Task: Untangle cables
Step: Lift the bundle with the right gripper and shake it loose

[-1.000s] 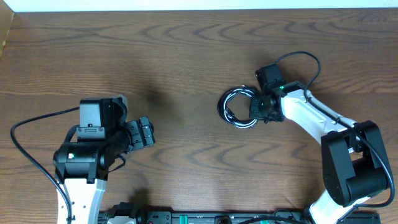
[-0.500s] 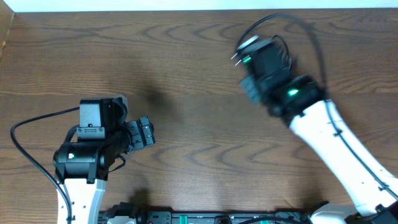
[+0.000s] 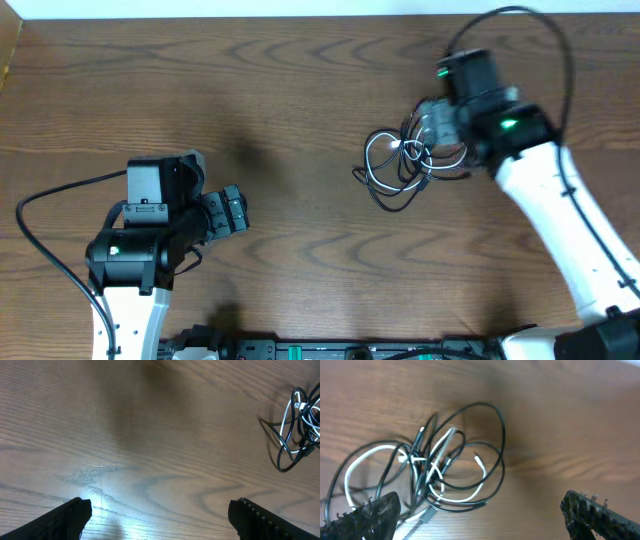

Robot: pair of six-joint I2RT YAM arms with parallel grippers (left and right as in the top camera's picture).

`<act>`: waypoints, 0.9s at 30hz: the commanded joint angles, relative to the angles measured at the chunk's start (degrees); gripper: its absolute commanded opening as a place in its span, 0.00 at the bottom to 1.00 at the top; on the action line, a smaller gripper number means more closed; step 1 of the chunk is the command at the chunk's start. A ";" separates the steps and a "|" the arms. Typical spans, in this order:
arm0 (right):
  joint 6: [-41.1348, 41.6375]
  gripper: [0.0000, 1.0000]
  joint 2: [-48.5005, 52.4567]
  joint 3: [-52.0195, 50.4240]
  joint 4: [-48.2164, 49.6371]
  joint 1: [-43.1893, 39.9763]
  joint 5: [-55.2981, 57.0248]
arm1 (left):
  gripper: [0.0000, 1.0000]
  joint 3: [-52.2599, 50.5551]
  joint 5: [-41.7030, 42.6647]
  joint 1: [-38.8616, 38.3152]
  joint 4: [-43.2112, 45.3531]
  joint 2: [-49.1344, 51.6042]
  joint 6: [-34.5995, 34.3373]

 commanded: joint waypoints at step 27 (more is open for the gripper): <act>2.43 0.65 14.32 -0.33 18.12 -9.25 -40.98 | 0.93 0.96 0.09 0.26 0.24 -0.13 -0.37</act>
